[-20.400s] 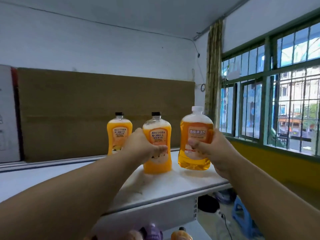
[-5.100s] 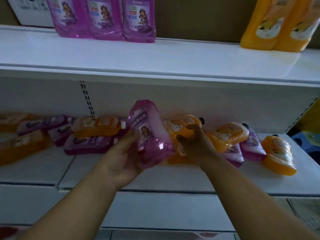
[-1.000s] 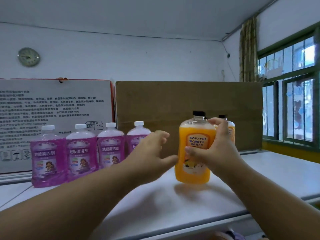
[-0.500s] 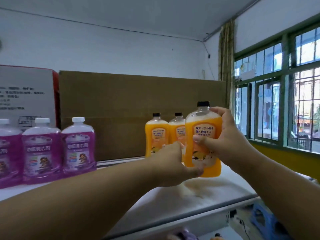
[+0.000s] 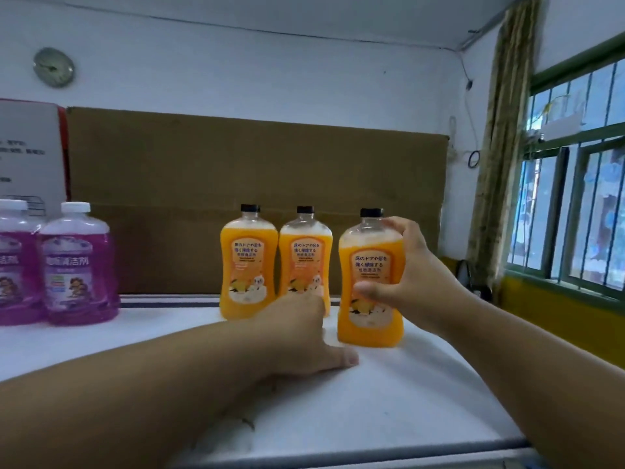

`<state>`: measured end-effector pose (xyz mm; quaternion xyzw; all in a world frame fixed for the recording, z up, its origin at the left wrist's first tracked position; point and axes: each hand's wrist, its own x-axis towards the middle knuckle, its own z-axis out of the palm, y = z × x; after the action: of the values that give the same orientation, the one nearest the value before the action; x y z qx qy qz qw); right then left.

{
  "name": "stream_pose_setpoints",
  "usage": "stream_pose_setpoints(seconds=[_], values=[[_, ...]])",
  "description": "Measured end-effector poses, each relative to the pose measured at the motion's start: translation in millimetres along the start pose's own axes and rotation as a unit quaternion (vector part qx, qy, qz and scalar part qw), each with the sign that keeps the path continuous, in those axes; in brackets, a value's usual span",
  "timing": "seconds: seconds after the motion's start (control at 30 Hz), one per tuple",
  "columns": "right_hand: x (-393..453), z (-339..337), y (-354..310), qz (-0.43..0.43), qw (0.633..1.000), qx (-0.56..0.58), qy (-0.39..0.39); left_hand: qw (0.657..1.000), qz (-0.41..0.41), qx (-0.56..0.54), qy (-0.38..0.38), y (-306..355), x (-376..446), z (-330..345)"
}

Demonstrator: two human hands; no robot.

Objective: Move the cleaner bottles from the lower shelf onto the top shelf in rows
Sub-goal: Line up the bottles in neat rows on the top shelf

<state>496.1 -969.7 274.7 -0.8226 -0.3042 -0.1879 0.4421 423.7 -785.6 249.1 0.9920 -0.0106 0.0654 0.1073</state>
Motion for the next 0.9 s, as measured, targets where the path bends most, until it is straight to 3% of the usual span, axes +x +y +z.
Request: stream_pose_setpoints(seconds=[0.2,0.43,0.9], values=[[9.9,1.0,3.5,-0.001,0.992,-0.129,0.004,1.000,-0.008,-0.011,-0.024,2.5,2.2,-2.1],[36.1,16.6,10.0,0.028,0.984,-0.176,0.013,0.998,0.008,0.063,-0.013,-1.3,3.3,3.8],[38.4,24.6,22.1,0.029,0.987,-0.157,0.031,0.998,0.020,0.052,0.014,-6.0,3.6,9.3]])
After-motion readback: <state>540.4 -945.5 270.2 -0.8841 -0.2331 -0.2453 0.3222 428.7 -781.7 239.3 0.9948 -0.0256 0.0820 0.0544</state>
